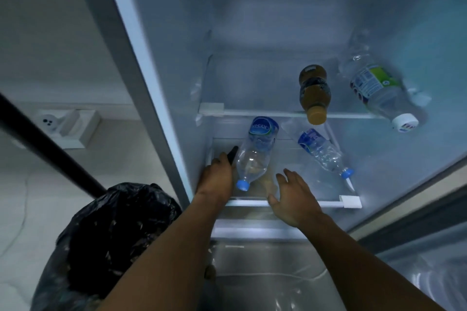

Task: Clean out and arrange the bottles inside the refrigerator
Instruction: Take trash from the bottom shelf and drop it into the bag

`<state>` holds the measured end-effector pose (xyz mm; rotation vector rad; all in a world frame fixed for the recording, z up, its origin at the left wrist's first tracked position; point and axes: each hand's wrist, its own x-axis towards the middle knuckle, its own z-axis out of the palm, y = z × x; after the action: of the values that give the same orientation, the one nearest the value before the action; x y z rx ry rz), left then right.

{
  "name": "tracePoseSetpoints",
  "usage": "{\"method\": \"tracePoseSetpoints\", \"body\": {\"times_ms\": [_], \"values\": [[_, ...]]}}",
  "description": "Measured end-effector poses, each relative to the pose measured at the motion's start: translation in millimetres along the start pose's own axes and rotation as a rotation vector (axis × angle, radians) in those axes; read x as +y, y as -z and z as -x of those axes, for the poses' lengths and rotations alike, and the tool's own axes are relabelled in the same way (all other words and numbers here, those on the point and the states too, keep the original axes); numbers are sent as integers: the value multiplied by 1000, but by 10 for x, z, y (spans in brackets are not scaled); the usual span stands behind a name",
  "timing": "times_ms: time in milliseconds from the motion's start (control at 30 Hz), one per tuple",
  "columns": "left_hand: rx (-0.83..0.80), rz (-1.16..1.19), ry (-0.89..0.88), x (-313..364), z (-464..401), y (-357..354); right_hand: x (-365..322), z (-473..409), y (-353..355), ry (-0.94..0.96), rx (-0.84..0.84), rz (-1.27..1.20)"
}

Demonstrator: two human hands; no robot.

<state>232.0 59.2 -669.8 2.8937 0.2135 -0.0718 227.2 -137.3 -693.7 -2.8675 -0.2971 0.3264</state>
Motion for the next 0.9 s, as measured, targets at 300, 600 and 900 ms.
{"method": "tracePoseSetpoints", "body": {"times_ms": [300, 600, 900], "values": [[50, 369, -69, -141, 778, 306, -36, 217, -52, -16, -53, -100], [32, 485, 277, -1052, 1485, 306, 23, 356, -208, 22, 29, -113], [132, 534, 662, -1506, 1655, 115, -30, 369, -338, 24, 61, -47]]}}
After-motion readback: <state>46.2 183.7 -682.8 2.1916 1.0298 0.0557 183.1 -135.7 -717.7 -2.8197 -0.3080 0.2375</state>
